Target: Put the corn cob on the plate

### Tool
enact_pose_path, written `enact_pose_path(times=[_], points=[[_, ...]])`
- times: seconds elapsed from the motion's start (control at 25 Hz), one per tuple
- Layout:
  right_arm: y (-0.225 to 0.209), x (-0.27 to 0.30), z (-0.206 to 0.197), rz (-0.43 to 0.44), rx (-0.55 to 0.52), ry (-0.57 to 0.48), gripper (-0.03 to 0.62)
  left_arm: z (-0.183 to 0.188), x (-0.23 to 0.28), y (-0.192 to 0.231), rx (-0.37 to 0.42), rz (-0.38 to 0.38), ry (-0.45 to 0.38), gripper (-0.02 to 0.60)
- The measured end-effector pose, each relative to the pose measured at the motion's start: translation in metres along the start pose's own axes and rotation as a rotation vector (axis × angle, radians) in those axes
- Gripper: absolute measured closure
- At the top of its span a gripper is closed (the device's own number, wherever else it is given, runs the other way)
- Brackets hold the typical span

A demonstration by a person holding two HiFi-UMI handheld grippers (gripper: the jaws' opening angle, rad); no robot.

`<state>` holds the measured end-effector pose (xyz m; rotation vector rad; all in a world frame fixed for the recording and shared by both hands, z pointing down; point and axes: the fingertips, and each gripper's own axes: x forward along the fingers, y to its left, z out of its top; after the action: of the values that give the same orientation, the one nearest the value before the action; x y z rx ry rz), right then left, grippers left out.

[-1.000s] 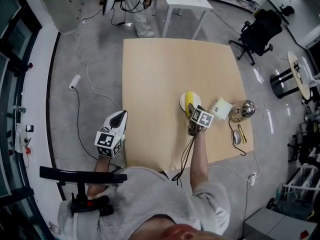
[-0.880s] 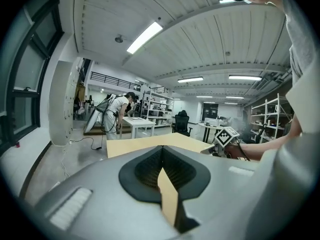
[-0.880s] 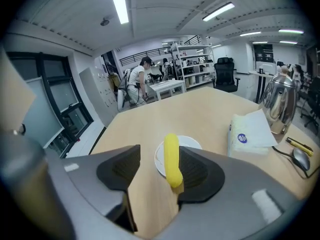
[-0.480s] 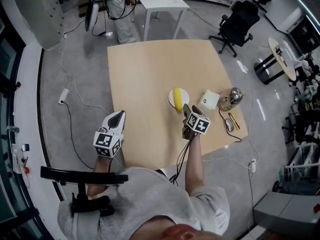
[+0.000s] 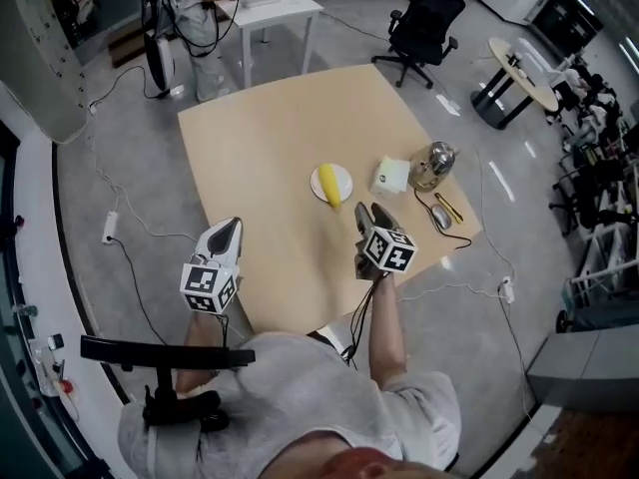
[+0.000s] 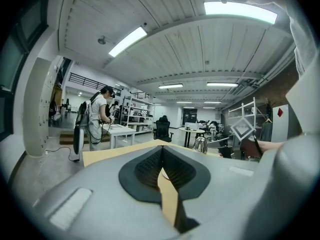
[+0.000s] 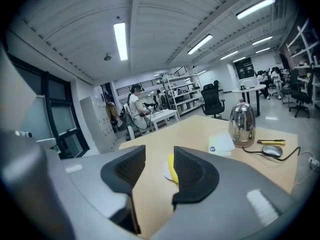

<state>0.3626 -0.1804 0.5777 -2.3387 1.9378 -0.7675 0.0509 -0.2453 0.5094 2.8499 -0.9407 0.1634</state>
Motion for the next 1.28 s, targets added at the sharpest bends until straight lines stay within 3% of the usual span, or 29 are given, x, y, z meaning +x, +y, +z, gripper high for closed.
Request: enact_pose_path(times=[0.68,1.28], points=[[0.010,-0.109,0.014,-0.102,-0.032,-0.170,0.454,0.018,0.014,-0.041,0.043,-0.156,-0.025,0.561],[0.013,-0.159,0.011,-0.140,0.001,-0.250,0.542,0.022,0.011,-0.055,0.056,-0.190,-0.034,0.561]])
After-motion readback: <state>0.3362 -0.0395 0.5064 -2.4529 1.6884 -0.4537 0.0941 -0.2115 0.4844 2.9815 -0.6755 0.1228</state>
